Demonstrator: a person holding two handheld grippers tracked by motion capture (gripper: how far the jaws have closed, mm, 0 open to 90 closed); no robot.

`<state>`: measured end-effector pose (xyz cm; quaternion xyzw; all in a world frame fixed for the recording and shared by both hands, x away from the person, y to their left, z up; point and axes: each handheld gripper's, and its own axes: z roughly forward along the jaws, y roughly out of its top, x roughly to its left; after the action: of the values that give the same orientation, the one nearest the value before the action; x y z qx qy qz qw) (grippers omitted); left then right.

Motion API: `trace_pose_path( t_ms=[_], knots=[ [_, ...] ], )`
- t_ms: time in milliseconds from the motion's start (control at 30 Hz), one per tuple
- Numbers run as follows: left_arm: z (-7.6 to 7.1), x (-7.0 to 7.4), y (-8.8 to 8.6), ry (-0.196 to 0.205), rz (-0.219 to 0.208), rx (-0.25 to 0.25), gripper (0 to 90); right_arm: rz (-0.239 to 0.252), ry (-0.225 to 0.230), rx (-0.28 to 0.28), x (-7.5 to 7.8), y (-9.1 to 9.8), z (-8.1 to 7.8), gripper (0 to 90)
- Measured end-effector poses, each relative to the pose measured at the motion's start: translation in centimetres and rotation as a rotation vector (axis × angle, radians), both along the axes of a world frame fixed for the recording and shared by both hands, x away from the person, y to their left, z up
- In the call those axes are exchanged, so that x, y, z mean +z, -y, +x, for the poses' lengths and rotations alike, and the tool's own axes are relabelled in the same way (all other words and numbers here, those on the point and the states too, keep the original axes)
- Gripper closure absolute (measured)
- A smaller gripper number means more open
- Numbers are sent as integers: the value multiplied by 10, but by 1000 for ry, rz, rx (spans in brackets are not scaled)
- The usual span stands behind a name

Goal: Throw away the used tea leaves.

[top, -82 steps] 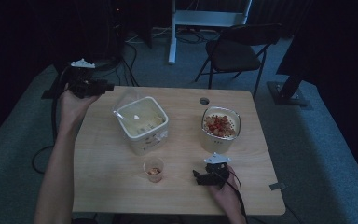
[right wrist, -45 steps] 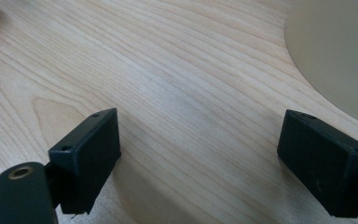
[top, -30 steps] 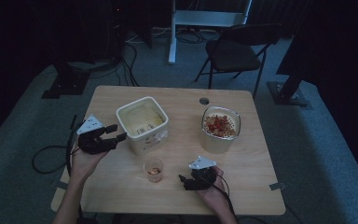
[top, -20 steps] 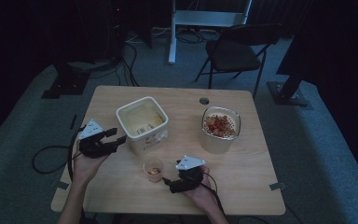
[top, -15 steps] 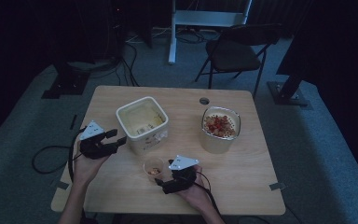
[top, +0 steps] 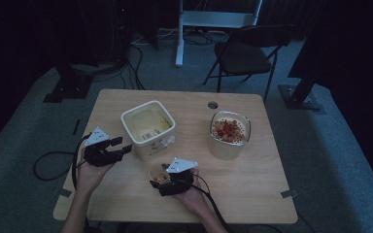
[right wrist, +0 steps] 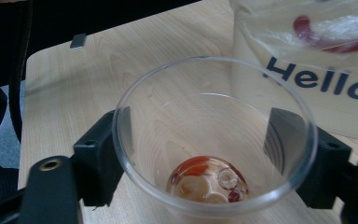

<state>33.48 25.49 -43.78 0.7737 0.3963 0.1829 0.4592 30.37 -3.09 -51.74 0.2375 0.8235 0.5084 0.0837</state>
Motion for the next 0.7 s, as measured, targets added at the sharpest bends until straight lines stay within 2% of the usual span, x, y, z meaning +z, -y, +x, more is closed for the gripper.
trace_pose_path(
  t_ms=[167,400,567,700],
  knots=[
    [0,-1,-1,-1,-3,5,460,-14,13,-4,-1,-1,-1,241],
    [-1,-5,-1,-7,-5,9,460,-17,34,-21,-1,3,-1,303],
    [-2,-9,0,-15,-2,8,460,9,46,-53,3,14,-2,324],
    [-3,-11,0,-7,-9,9,460,1,54,-83,8,27,-1,330]
  ],
)
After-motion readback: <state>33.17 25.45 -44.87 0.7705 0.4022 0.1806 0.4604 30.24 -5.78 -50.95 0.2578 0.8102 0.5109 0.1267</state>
